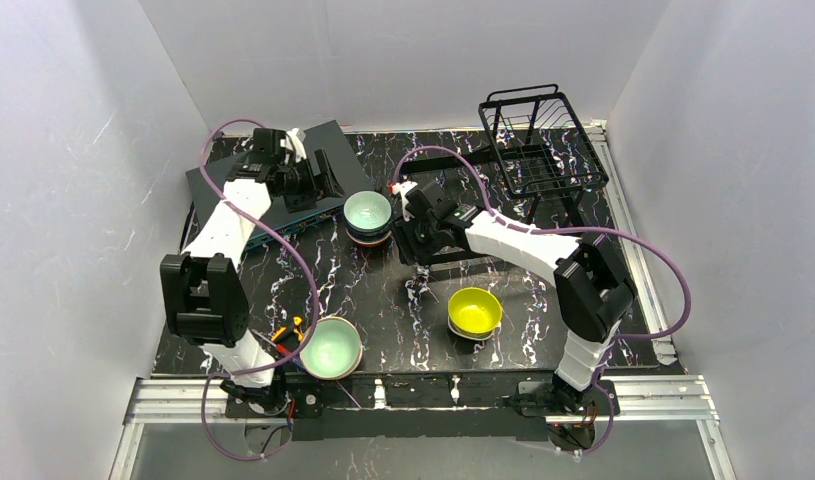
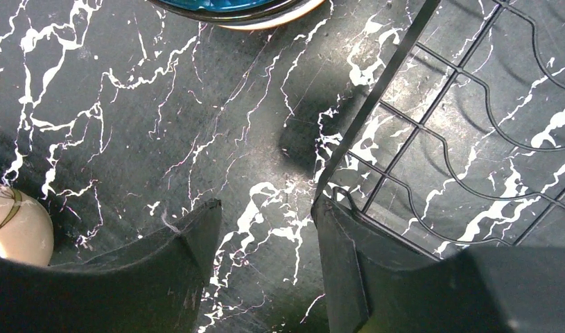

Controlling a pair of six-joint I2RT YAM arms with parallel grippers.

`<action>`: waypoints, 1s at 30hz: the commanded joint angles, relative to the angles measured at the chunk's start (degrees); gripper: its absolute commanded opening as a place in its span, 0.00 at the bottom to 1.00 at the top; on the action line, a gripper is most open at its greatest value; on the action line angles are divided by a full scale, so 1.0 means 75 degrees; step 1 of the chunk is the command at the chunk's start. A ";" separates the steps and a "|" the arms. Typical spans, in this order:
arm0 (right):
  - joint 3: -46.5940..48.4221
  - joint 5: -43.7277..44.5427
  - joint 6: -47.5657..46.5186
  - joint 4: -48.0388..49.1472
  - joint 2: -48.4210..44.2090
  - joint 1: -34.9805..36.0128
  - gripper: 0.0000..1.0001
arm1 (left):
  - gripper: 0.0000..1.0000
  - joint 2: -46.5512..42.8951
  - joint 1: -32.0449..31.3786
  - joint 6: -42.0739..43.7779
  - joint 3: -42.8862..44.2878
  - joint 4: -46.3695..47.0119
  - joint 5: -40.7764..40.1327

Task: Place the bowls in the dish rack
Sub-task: Adjust the dish rack at the center of the board.

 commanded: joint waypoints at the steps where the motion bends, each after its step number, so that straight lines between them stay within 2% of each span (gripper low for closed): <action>1: 0.0097 0.0170 -0.0085 -0.0140 -0.0260 0.0041 0.61 | 0.79 0.0059 -0.0459 0.0561 0.0587 -0.0861 -0.0705; 9: -0.0127 0.0965 -0.0345 -0.0408 -0.0245 0.0081 0.60 | 0.78 0.0371 -0.1567 0.1233 0.1161 -0.1755 -0.2699; 20: -0.0699 0.1532 -0.0634 -0.0859 -0.0452 0.0119 0.42 | 0.73 0.0444 -0.1654 0.1203 0.1316 -0.1927 -0.3131; 30: -0.1325 0.1124 -0.0603 -0.0961 -0.1347 0.0119 0.42 | 0.73 0.0440 -0.1676 0.1192 0.1331 -0.1975 -0.3228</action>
